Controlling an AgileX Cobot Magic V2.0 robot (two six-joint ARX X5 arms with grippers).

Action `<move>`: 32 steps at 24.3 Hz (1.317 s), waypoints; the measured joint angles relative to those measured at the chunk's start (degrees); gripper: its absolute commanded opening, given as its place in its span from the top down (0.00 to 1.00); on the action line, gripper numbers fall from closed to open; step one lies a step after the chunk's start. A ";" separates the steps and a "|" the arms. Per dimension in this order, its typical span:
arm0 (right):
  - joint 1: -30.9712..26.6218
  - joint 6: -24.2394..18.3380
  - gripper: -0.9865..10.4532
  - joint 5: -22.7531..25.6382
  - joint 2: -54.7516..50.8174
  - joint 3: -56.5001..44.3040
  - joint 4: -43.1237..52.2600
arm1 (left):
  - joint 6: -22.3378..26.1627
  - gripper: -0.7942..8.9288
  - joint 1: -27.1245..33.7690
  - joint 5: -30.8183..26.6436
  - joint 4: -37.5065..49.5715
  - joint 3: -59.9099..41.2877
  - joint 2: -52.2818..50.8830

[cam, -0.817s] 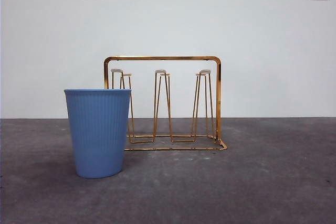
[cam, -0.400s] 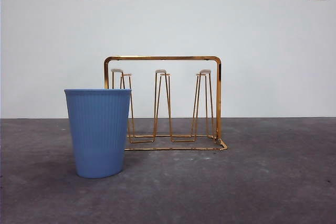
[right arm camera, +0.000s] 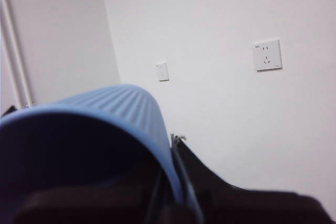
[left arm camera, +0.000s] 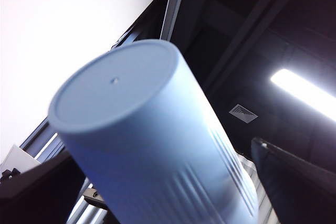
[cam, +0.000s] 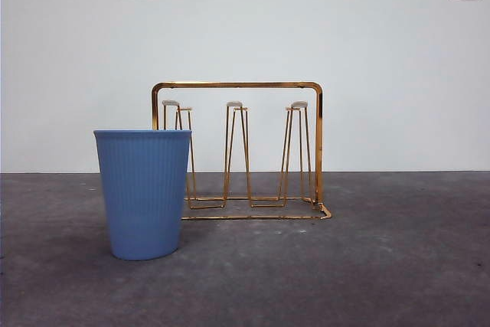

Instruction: Pick up cup 1,put cup 1 in the cup rack,pick up cup 2,put cup 2 in the cup rack

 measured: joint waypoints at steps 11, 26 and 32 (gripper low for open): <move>0.04 0.02 0.92 0.26 -0.11 0.00 0.48 | -2.32 0.85 -0.02 -0.42 0.35 0.00 0.00; 0.04 0.02 0.77 0.55 -0.74 0.04 -4.37 | -1.88 0.93 -0.02 -0.52 0.42 0.00 0.07; 0.04 0.00 0.74 1.18 -2.47 0.04 -9.40 | -1.40 0.93 0.85 -0.39 0.98 0.00 0.07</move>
